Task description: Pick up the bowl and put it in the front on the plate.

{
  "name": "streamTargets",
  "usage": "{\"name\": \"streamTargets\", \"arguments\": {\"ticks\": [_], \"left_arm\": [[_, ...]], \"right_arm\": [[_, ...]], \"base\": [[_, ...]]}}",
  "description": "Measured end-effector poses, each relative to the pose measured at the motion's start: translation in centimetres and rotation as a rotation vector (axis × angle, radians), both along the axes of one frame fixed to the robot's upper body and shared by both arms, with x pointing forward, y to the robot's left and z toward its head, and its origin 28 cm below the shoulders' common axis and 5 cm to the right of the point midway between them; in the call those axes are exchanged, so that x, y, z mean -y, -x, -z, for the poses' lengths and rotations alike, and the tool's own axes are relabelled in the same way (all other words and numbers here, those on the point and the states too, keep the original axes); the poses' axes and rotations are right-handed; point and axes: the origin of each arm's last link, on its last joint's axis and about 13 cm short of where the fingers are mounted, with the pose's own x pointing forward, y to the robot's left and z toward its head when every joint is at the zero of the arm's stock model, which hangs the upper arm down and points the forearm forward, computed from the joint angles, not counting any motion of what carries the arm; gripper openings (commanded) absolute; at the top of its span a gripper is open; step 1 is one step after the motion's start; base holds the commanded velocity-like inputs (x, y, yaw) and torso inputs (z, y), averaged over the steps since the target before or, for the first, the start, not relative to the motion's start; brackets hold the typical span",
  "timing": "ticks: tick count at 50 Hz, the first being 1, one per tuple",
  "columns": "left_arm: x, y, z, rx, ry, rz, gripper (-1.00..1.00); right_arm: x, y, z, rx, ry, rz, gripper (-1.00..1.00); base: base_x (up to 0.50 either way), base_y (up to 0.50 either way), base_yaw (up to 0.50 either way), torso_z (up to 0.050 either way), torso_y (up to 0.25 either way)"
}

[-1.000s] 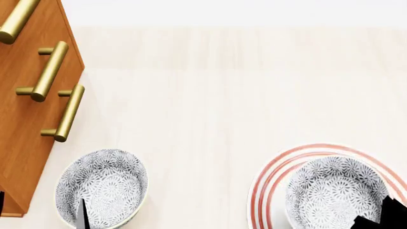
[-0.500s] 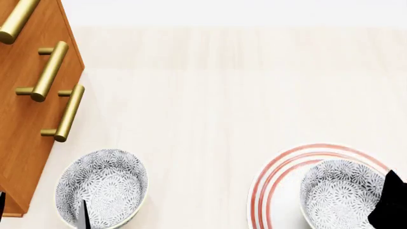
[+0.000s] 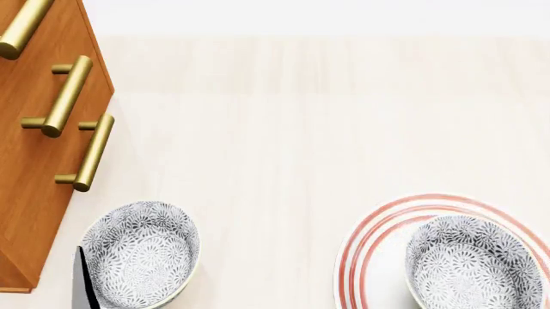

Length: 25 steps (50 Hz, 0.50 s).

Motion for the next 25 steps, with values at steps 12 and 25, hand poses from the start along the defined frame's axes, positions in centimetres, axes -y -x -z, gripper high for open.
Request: {"name": "streamTargets", "arguments": {"ticks": [12,25], "left_arm": [[-1.4,0.4,-0.8,0.063,-0.005,-0.065,1.0],[-4.2,1.8,0.2,0.107,-0.06,-0.171,1.0]], "right_arm": [[-1.4,0.6,2.4,0.166,0.139,0.126,1.0],[-3.1,0.5,6.3,0.242,0.275,0.164,1.0]], "base": [[0.0,0.0,0.0,0.0,0.0],[0.0,0.0,0.0,0.0,0.0]]}}
